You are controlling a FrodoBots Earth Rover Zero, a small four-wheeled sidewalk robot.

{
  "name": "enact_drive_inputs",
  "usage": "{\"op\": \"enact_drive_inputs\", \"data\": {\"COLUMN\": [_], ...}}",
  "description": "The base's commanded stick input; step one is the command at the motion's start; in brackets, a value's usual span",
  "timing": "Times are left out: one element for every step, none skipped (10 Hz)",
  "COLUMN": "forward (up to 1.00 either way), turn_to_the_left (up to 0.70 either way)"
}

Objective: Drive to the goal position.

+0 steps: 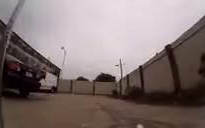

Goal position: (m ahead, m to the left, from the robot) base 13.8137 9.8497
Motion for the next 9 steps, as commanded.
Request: {"op": "enact_drive_inputs", "data": {"forward": [0.98, 0.98, 0.98, 0.98, 0.98, 0.98, 0.98, 0.98, 0.98], "turn_to_the_left": [0.04, 0.04, 0.04, 0.04, 0.04, 0.04, 0.04, 0.04, 0.04]}}
